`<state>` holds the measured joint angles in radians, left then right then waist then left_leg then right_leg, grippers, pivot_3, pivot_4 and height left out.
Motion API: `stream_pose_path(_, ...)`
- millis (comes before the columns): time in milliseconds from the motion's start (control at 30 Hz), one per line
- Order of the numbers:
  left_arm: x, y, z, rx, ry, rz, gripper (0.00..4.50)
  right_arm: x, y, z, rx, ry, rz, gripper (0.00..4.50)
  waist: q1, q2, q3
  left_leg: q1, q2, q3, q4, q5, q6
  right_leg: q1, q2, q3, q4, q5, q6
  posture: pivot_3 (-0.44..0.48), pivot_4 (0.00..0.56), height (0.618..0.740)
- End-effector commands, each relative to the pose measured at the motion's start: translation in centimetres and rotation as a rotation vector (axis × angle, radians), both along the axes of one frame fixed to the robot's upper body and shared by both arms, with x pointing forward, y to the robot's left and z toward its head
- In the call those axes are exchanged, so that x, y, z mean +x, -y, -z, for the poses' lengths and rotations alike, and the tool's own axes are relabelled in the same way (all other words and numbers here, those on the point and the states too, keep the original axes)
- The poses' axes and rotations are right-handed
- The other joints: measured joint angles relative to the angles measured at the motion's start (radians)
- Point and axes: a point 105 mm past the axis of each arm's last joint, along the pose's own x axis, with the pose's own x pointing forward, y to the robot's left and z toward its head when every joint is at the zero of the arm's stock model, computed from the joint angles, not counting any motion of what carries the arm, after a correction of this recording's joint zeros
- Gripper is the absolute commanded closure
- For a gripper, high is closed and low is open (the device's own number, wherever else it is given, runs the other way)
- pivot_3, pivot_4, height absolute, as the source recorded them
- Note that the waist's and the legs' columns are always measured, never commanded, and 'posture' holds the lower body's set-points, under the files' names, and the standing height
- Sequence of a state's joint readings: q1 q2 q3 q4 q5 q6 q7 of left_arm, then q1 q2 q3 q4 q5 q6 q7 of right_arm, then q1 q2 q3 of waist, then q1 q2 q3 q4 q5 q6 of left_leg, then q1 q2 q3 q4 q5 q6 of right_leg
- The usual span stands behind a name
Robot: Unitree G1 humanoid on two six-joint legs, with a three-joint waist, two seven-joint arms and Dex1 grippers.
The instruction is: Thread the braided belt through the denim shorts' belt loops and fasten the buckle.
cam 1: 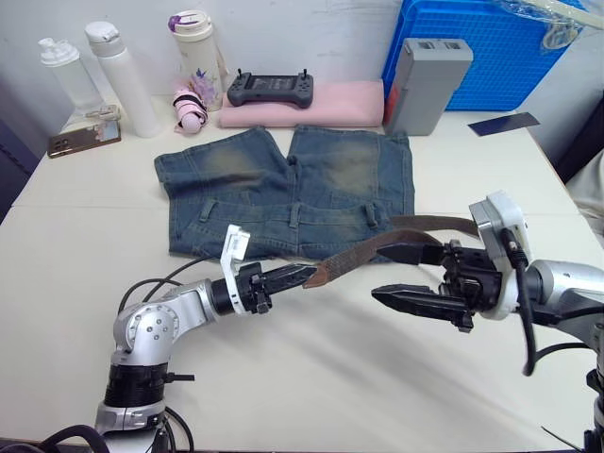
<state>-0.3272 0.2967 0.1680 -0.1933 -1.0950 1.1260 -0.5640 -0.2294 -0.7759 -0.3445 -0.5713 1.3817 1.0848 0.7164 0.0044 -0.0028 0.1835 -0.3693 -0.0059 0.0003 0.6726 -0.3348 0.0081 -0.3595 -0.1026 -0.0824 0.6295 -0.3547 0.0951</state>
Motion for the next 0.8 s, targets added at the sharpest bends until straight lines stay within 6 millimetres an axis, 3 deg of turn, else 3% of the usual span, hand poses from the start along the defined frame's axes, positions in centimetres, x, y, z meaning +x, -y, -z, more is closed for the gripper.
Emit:
stream_pose_path(33, -0.6, 0.2, -1.9, -0.066, 0.023, 0.022, 4.50, -0.2, -1.3, 1.7, 0.049, -0.153, 0.017, 0.07, -0.005, 0.000, 0.000, 0.000, 0.000, 0.000, 0.000, 0.000, 0.000, 0.000, 0.000, 0.000, 0.000, 0.000, 0.000, 0.000, 0.150, 0.739)
stream_pose_path(267, -1.1, 0.2, -3.2, -0.102, 0.033, 0.038, 4.50, 2.5, -2.6, 3.8, 0.269, -0.415, 0.184, 0.07, -0.006, 0.000, 0.000, 0.000, 0.000, 0.001, 0.003, 0.000, 0.000, -0.001, 0.000, 0.002, 0.004, 0.000, 0.000, 0.000, 0.150, 0.739)
stream_pose_path(500, -1.1, 0.1, -2.9, -0.089, 0.014, 0.019, 4.50, 4.4, -1.4, 1.0, 0.621, -0.513, 0.279, 0.07, -0.007, 0.000, 0.000, 0.000, 0.000, 0.001, 0.003, 0.000, 0.000, -0.001, 0.001, 0.002, 0.003, 0.000, 0.000, 0.000, 0.150, 0.739)
stream_pose_path(733, -1.0, 0.1, -2.8, -0.082, 0.011, 0.014, 4.50, 4.5, -1.5, 0.9, 0.648, -0.544, 0.310, 0.07, -0.007, 0.000, 0.000, 0.000, 0.000, 0.001, 0.002, 0.000, 0.000, -0.002, 0.001, 0.003, 0.003, 0.000, 0.000, 0.000, 0.150, 0.739)
stream_pose_path(800, -1.0, 0.2, -2.8, -0.083, 0.010, 0.015, 4.50, 4.8, -1.3, 0.9, 0.671, -0.551, 0.327, 0.57, -0.007, 0.000, 0.000, 0.000, 0.000, 0.001, 0.002, 0.000, 0.000, -0.002, 0.001, 0.003, 0.003, 0.000, 0.000, 0.000, 0.150, 0.739)
